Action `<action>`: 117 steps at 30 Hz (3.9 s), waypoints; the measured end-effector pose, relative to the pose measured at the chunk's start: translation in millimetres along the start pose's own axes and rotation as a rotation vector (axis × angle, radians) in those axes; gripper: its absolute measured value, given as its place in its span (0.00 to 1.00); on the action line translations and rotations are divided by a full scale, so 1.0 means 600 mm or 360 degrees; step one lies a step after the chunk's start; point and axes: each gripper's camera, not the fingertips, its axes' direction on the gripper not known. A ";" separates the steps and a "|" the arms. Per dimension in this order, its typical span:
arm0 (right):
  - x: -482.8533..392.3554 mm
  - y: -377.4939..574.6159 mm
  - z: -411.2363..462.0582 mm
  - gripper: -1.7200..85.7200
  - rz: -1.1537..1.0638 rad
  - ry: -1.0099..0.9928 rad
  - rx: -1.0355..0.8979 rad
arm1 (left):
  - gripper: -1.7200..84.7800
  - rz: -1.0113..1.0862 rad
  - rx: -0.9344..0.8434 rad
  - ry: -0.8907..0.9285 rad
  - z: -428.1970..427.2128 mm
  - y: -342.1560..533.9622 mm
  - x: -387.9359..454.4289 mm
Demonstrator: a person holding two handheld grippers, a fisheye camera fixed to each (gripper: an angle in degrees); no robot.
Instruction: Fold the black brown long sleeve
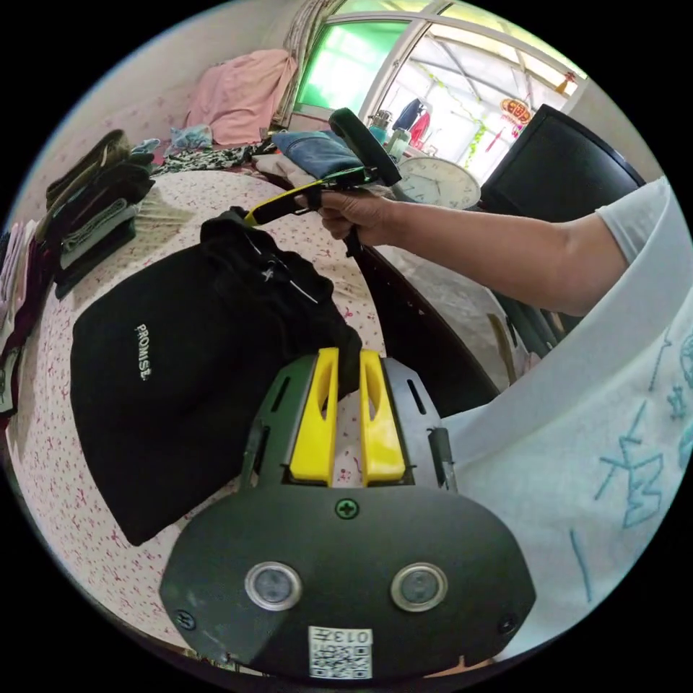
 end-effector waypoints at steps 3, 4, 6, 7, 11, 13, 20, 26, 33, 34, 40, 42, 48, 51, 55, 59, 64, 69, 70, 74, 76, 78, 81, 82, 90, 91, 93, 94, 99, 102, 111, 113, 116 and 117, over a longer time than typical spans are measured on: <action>0.017 0.014 -0.005 0.04 0.0004 0.0006 -0.0029 | 0.08 0.0070 -0.0058 -0.0141 0.039 -0.026 0.033; 0.026 0.018 -0.003 0.04 0.0019 0.0019 -0.0100 | 0.08 0.0092 -0.0123 -0.0204 0.066 -0.032 0.041; 0.041 0.027 -0.008 0.04 0.0073 0.0085 -0.0174 | 0.09 0.0083 -0.0203 -0.0256 0.104 -0.039 0.049; 0.051 0.034 -0.021 0.04 0.0113 0.0117 -0.0191 | 0.10 0.0068 -0.0185 -0.0246 0.116 -0.044 0.054; 0.052 0.055 -0.096 0.07 0.0180 0.0147 -0.0112 | 0.11 0.0120 -0.0124 -0.0001 0.126 -0.077 0.084; 0.027 0.052 -0.117 0.10 0.0134 0.0143 -0.0081 | 0.10 0.0240 -0.0099 0.0110 0.121 -0.096 0.116; -0.014 0.018 -0.086 0.08 0.0174 0.0196 -0.0203 | 0.08 -0.0134 0.0156 -0.0367 0.033 -0.093 0.046; 0.028 0.061 -0.143 0.04 0.0219 0.0230 -0.0183 | 0.06 -0.0567 0.0097 -0.0780 0.006 -0.057 -0.066; 0.060 0.113 -0.160 0.03 0.0218 0.0230 -0.0346 | 0.04 -0.0495 -0.0032 -0.0843 0.035 -0.073 -0.065; 0.058 0.117 -0.188 0.03 0.0246 0.0319 -0.0296 | 0.03 -0.0464 -0.0010 -0.0828 0.028 -0.072 -0.057; -0.075 0.159 -0.268 0.02 -0.0251 -0.0024 -0.0174 | 0.02 -0.0466 -0.0071 -0.0852 0.048 -0.058 -0.063; -0.118 0.178 -0.250 0.02 -0.0379 -0.0138 -0.0247 | 0.02 -0.0511 -0.0071 -0.0858 0.057 -0.056 -0.077; -0.112 0.223 -0.195 0.03 -0.0363 -0.0059 -0.0533 | 0.02 -0.0572 -0.0140 -0.0774 0.056 -0.054 -0.129; -0.097 0.226 -0.234 0.04 -0.0360 0.0030 -0.0597 | 0.04 -0.0691 -0.0050 -0.0554 0.019 -0.031 -0.173; -0.009 0.239 -0.333 0.15 0.0182 -0.0101 -0.0173 | 0.15 -0.0866 0.0340 -0.0475 -0.078 0.040 -0.241; 0.039 0.227 -0.333 0.22 0.0551 -0.0324 -0.0041 | 0.20 -0.1054 0.0505 -0.0296 -0.119 0.104 -0.343; 0.051 0.212 -0.302 0.23 0.0703 -0.0239 -0.0140 | 0.23 -0.1053 0.0334 -0.0014 -0.088 0.128 -0.474; 0.034 0.197 -0.305 0.22 0.0733 -0.0092 -0.0206 | 0.23 -0.1030 0.0338 0.0253 -0.056 0.130 -0.551; 0.029 0.195 -0.307 0.21 0.0736 -0.0112 -0.0209 | 0.22 -0.1059 0.0359 0.0347 -0.047 0.136 -0.569; 0.014 0.196 -0.322 0.20 0.0805 -0.0106 -0.0185 | 0.20 -0.1088 0.0462 0.0549 -0.029 0.148 -0.602; 0.003 0.194 -0.330 0.20 0.0781 -0.0063 -0.0189 | 0.19 -0.1052 0.0461 0.0523 -0.032 0.143 -0.613; 0.005 0.193 -0.347 0.21 0.0790 -0.0025 -0.0198 | 0.19 -0.1033 0.0487 0.0511 -0.040 0.142 -0.624; 0.015 0.203 -0.373 0.23 0.0874 -0.0021 -0.0138 | 0.21 -0.1026 0.0568 0.0507 -0.049 0.142 -0.644; 0.016 0.206 -0.373 0.23 0.0888 -0.0048 -0.0166 | 0.21 -0.0996 0.0533 0.0490 -0.046 0.134 -0.649; -0.041 0.198 -0.402 0.20 0.0826 0.0008 -0.0139 | 0.23 -0.0893 0.0384 0.0526 0.000 0.071 -0.665; -0.050 0.196 -0.408 0.19 0.0818 0.0026 -0.0147 | 0.23 -0.0869 0.0372 0.0500 0.001 0.063 -0.664; -0.053 0.197 -0.414 0.19 0.0815 0.0023 -0.0156 | 0.23 -0.0882 0.0377 0.0506 0.009 0.056 -0.670; -0.048 0.202 -0.418 0.19 0.0863 -0.0007 -0.0145 | 0.24 -0.0937 0.0388 0.0566 0.020 0.053 -0.681; -0.048 0.211 -0.431 0.14 0.0956 -0.0131 -0.0088 | 0.21 -0.1021 0.0374 0.0668 0.062 0.016 -0.680; -0.069 0.208 -0.457 0.09 0.0943 -0.0140 -0.0048 | 0.20 -0.0997 0.0385 0.0534 0.046 -0.018 -0.651; -0.147 0.181 -0.643 0.05 0.0617 -0.0030 0.0205 | 0.18 -0.0577 0.0475 0.0444 0.014 -0.245 -0.534; -0.133 0.173 -0.706 0.04 0.0613 0.0059 0.0302 | 0.18 -0.0499 0.0532 0.0505 0.032 -0.313 -0.518; -0.114 0.150 -0.798 0.04 0.0539 0.0243 0.0413 | 0.18 -0.0379 0.0637 0.0624 0.063 -0.447 -0.491; -0.109 0.145 -0.819 0.04 0.0525 0.0283 0.0437 | 0.18 -0.0313 0.0669 0.0665 0.074 -0.508 -0.478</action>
